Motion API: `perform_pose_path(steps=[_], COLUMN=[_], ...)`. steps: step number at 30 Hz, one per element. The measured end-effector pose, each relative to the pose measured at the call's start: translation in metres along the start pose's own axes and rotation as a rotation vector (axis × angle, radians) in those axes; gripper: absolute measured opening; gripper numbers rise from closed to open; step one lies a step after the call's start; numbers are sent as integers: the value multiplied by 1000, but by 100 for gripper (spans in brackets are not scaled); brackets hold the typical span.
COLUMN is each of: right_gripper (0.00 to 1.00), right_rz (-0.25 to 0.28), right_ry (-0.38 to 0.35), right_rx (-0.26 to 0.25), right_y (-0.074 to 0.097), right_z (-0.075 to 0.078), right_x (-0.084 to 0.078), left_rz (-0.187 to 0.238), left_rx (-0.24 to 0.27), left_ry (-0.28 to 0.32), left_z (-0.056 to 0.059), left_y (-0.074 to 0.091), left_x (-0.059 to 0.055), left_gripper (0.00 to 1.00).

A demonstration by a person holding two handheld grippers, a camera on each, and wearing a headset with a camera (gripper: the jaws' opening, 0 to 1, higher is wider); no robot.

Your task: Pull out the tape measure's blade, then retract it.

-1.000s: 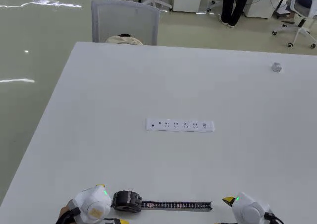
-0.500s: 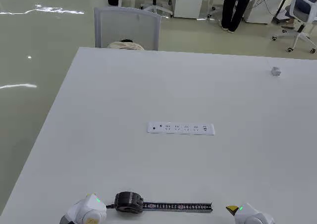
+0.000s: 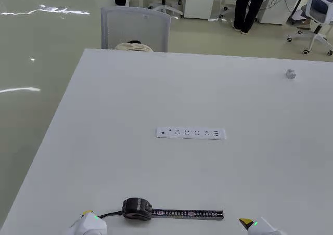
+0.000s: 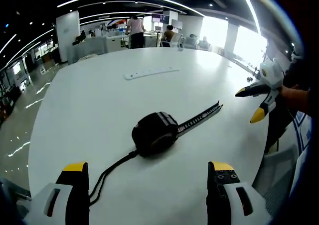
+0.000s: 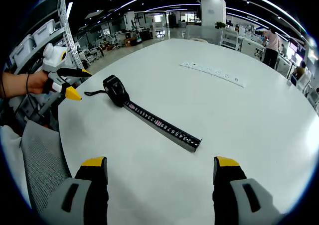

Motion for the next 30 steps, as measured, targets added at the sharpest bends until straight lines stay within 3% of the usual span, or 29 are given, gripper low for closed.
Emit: perform_pose_path(steps=[14, 19, 30], right_gripper=[98, 100, 100], right_rz=[19, 23, 23], right_ry=[-59, -74, -145], right_rx=[-16, -24, -57], right_y=[22, 29, 44], right_z=[-26, -33, -39], right_x=[0, -1, -2], left_rz=[20, 23, 3], left_rx=[24, 23, 105], left_ry=[125, 139, 188], left_z=[14, 21, 20], left_y=[18, 24, 48], left_x=[-10, -14, -17], left_gripper=[100, 100, 100])
Point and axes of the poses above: the centre of the closed fingertips' face, and the gripper's own axes: y roughly backward along the fingers, z roughly to its right, x roughly out of its top, the point moved 4 cm from there along y, roughly backward along the fingers, and after that the axes turned 8 degrees about -z, right-handed, at the moved point
